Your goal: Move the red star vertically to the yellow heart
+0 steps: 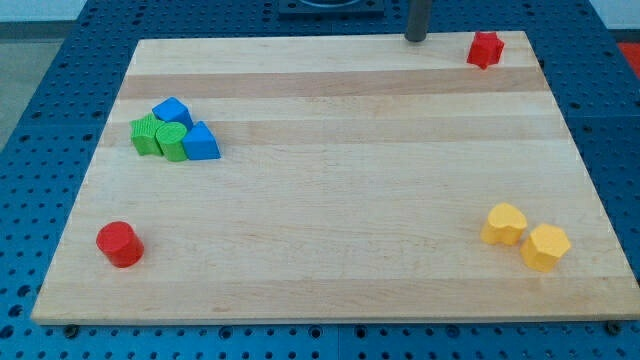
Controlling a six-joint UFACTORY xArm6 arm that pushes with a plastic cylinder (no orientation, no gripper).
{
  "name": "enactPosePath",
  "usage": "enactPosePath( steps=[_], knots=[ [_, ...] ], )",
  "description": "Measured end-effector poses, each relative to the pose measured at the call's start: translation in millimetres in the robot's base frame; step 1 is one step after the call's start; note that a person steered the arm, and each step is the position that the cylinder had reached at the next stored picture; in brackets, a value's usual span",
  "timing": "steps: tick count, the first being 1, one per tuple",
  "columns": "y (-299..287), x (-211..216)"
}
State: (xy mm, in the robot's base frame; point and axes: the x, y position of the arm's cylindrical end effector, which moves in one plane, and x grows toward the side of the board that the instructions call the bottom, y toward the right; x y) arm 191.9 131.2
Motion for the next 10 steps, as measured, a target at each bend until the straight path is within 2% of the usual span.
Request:
enactPosePath(
  steps=[3,7,10],
  knots=[
    [79.7,0.1],
    [98.6,14.8],
    [101.9,54.7]
  ],
)
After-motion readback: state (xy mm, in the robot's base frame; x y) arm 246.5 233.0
